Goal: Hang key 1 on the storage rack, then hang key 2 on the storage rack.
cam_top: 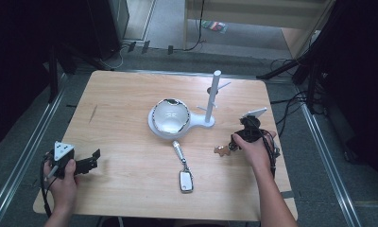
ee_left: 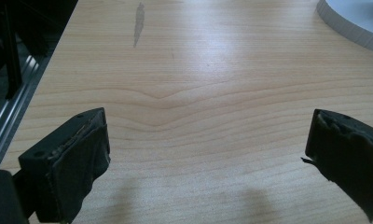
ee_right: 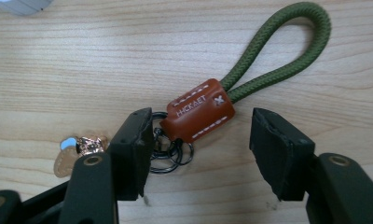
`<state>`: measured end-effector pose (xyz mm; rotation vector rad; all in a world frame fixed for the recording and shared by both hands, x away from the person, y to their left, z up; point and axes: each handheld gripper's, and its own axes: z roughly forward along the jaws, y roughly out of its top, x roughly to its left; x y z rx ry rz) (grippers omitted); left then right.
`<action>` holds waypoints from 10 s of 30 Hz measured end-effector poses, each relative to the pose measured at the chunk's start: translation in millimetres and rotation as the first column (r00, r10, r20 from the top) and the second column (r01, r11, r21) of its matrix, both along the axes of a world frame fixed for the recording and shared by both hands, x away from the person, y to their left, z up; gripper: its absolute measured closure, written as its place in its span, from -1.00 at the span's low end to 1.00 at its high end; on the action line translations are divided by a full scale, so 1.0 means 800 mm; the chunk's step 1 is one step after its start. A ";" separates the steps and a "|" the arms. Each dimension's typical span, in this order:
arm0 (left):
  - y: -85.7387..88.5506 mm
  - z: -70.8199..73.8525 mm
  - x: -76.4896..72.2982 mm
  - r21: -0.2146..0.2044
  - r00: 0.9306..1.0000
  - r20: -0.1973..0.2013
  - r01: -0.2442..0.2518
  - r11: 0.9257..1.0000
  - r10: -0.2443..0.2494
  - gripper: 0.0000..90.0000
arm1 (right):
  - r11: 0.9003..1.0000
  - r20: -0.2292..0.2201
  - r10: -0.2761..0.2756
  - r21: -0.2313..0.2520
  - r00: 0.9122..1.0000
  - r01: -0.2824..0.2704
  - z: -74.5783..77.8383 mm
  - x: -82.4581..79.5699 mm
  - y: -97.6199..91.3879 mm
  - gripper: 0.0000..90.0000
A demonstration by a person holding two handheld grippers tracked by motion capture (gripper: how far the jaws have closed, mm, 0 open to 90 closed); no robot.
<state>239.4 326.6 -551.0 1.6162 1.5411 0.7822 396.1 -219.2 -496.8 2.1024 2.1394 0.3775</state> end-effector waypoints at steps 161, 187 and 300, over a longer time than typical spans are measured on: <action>0.000 0.000 0.001 0.004 1.000 -0.009 0.003 1.000 -0.003 -1.00 | 0.961 0.768 0.267 -0.256 0.582 -0.103 0.077 -0.043 0.106 0.79; -0.001 0.000 0.001 0.004 1.000 -0.006 0.001 1.000 -0.001 -1.00 | 0.956 0.615 0.292 -0.174 0.732 -0.235 0.068 -0.049 0.088 0.50; 0.000 0.000 0.002 -0.002 1.000 -0.015 0.011 1.000 -0.011 -1.00 | 0.755 0.223 0.635 0.019 0.739 -0.655 -0.020 -0.073 0.215 0.64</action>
